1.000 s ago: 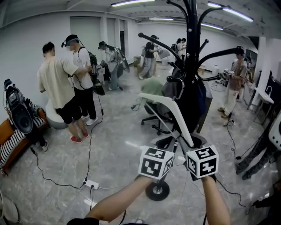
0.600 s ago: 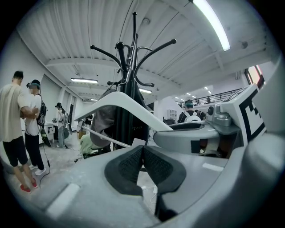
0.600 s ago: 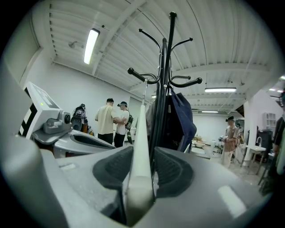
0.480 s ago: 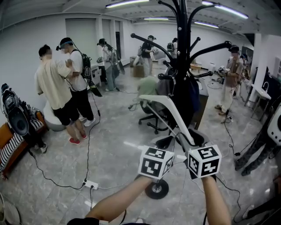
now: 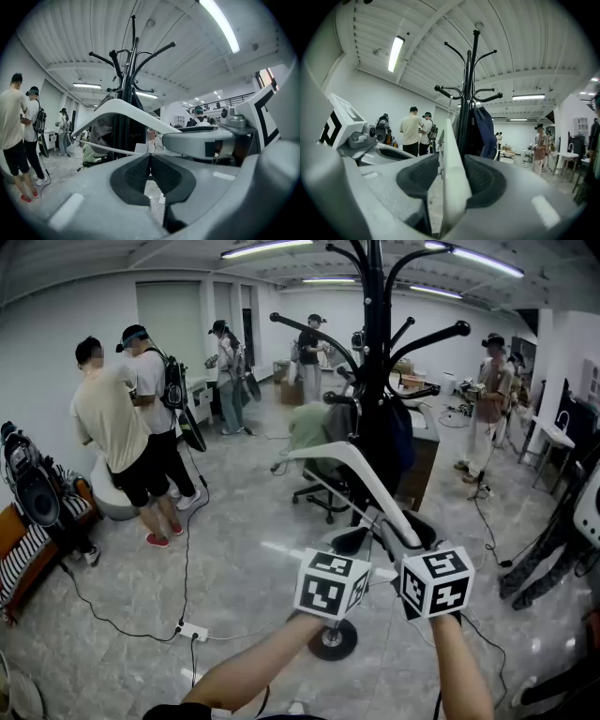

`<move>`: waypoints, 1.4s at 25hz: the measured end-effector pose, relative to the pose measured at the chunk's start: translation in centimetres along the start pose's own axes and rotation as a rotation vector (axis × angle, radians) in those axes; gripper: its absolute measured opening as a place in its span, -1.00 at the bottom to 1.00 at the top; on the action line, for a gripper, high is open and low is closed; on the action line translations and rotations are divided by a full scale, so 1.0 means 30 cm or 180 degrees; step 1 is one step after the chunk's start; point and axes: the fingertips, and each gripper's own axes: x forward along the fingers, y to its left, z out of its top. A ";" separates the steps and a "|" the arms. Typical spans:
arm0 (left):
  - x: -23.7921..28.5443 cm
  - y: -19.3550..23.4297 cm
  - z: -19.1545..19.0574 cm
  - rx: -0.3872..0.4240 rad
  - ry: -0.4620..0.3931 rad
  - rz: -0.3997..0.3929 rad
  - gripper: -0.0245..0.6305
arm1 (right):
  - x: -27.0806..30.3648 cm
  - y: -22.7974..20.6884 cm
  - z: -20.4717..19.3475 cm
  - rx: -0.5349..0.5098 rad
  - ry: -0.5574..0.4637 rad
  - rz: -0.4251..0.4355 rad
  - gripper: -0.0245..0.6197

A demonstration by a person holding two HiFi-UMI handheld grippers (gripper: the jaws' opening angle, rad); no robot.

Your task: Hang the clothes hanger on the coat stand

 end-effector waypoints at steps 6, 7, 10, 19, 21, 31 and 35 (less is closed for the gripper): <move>-0.031 -0.041 -0.002 0.0001 0.0011 -0.0009 -0.91 | -0.060 -0.007 0.011 -0.0005 -0.0039 -0.0090 -0.42; -0.036 -0.049 -0.005 0.0002 0.0013 -0.0007 -0.91 | -0.071 -0.010 0.009 -0.0002 -0.0040 -0.0098 -0.42; -0.053 -0.077 -0.016 0.0007 0.0010 0.0000 -0.91 | -0.108 -0.015 0.001 0.0001 -0.0057 -0.0128 -0.42; -0.101 -0.135 -0.025 0.0021 -0.0019 0.0003 -0.91 | -0.191 0.002 0.005 -0.0025 -0.0124 -0.0191 -0.42; -0.117 -0.155 -0.011 0.0021 -0.0023 -0.0001 -0.91 | -0.216 0.005 0.020 -0.0026 -0.0131 -0.0197 -0.42; -0.186 -0.241 0.017 0.0018 -0.0042 0.0000 -0.91 | -0.314 0.047 0.038 -0.0038 -0.0084 -0.0168 -0.42; -0.210 -0.279 0.009 0.0019 -0.0050 0.0019 -0.91 | -0.351 0.068 0.014 -0.0082 -0.0018 -0.0145 -0.47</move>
